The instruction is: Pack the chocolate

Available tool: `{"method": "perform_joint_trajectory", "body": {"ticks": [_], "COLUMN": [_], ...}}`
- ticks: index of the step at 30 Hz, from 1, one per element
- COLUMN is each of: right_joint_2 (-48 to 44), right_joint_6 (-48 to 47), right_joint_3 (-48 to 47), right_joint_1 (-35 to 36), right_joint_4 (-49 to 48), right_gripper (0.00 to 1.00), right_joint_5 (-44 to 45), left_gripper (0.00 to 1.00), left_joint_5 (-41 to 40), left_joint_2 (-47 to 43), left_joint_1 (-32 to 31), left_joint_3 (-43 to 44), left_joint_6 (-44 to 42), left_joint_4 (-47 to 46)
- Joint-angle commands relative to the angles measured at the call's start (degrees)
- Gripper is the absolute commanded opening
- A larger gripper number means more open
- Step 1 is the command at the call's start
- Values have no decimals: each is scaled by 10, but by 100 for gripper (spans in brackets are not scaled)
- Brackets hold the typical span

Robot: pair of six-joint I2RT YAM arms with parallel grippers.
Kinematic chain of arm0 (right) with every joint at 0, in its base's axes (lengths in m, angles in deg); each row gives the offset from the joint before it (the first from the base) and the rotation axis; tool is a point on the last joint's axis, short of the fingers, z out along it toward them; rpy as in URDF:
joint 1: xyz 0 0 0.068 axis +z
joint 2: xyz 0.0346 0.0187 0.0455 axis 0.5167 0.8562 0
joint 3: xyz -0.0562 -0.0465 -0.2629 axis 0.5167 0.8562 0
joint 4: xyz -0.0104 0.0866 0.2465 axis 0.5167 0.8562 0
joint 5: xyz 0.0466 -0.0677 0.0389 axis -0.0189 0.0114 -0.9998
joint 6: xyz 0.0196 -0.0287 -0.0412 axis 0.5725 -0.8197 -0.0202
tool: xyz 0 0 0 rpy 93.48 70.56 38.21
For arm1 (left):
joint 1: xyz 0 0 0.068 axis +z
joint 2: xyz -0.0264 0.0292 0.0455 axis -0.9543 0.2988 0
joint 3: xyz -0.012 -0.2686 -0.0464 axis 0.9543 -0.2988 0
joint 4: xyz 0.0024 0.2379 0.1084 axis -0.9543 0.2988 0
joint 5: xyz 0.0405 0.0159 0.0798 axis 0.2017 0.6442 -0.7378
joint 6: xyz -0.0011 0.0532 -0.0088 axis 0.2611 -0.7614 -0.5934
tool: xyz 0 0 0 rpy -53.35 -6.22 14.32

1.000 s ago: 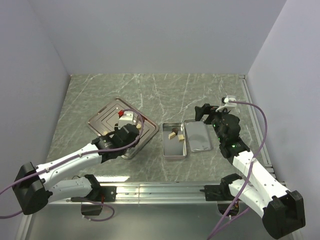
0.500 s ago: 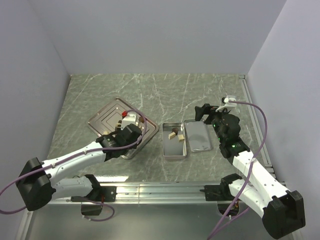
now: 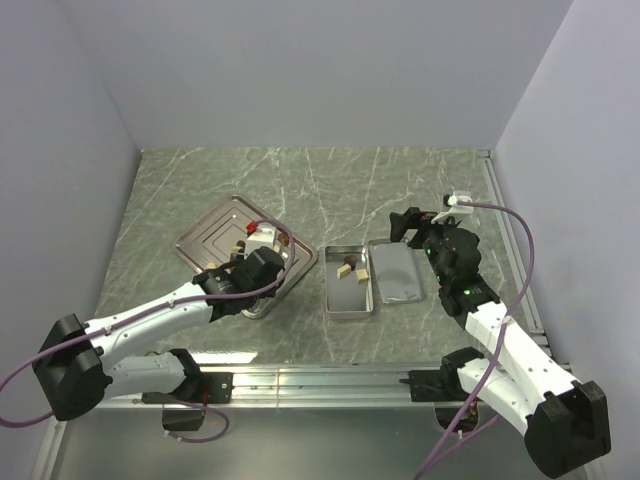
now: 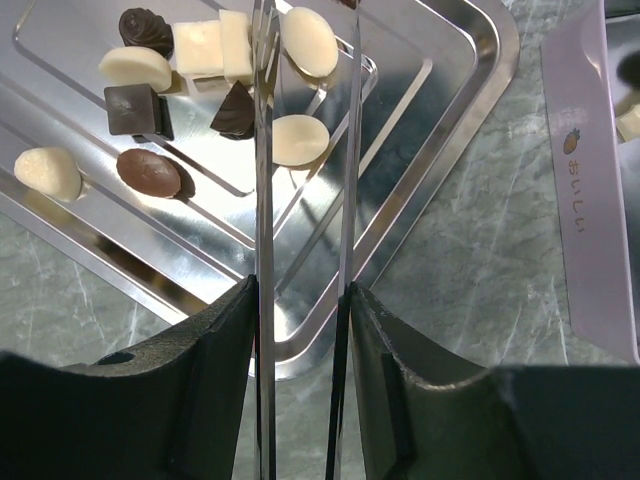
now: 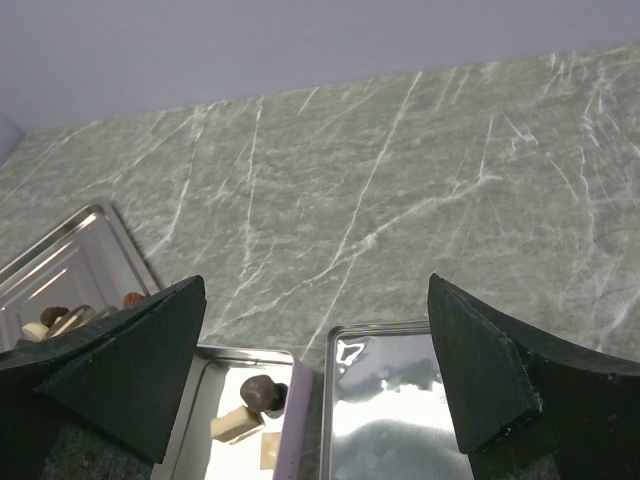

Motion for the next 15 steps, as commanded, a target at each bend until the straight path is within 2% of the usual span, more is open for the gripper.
{"method": "perform_joint_trajectory", "body": {"ticks": [1,6,15], "right_joint_2": [0,3,4], "right_joint_6": [-7,-7,-8], "right_joint_3": [-30,-31,-32], "right_joint_1": [-1,-1,-1], "right_joint_4": [-8,-8,-8], "right_gripper": [98,98,98], "right_joint_5": [1,1,1], "left_gripper": [46,45,28], "left_joint_5": [8,4,-8], "left_joint_2": [-4,12,-14], "left_joint_1": [1,1,1], "left_joint_3": [21,28,20], "left_joint_6": [-8,-6,-5], "left_joint_4": [-18,-11,-14]}}
